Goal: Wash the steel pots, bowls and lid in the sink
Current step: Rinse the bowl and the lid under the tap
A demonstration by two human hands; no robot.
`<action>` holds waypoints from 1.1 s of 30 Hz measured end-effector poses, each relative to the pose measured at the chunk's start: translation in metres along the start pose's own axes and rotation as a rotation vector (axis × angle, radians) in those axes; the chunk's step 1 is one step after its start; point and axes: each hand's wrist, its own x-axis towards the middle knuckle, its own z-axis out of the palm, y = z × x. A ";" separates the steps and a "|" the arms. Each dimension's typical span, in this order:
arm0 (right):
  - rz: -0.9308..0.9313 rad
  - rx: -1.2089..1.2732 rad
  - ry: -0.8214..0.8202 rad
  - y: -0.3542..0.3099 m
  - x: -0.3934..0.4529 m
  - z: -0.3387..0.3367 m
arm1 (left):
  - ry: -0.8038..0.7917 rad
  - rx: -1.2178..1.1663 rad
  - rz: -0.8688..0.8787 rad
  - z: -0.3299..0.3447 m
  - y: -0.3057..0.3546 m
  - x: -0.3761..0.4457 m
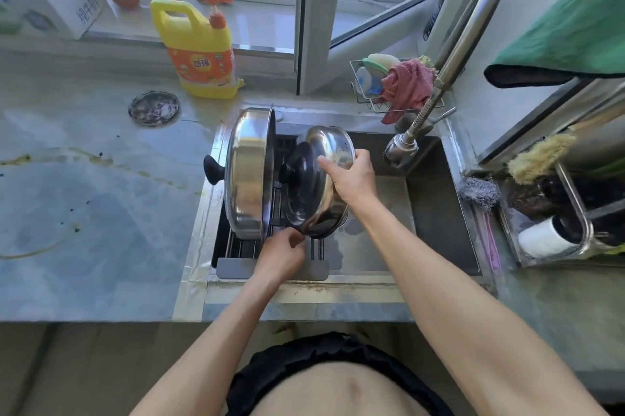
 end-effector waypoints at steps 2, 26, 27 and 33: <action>-0.023 -0.048 -0.088 0.002 -0.002 -0.005 | 0.010 -0.007 -0.015 0.002 0.001 0.001; -0.002 0.041 -0.444 -0.014 0.005 -0.030 | 0.264 -0.229 0.048 0.029 0.034 -0.027; 0.018 0.057 -0.465 -0.013 0.006 -0.033 | 0.257 -0.232 0.059 0.029 0.034 -0.025; 0.073 0.084 -0.462 0.006 0.006 -0.042 | 0.209 -0.213 0.050 0.028 0.042 -0.022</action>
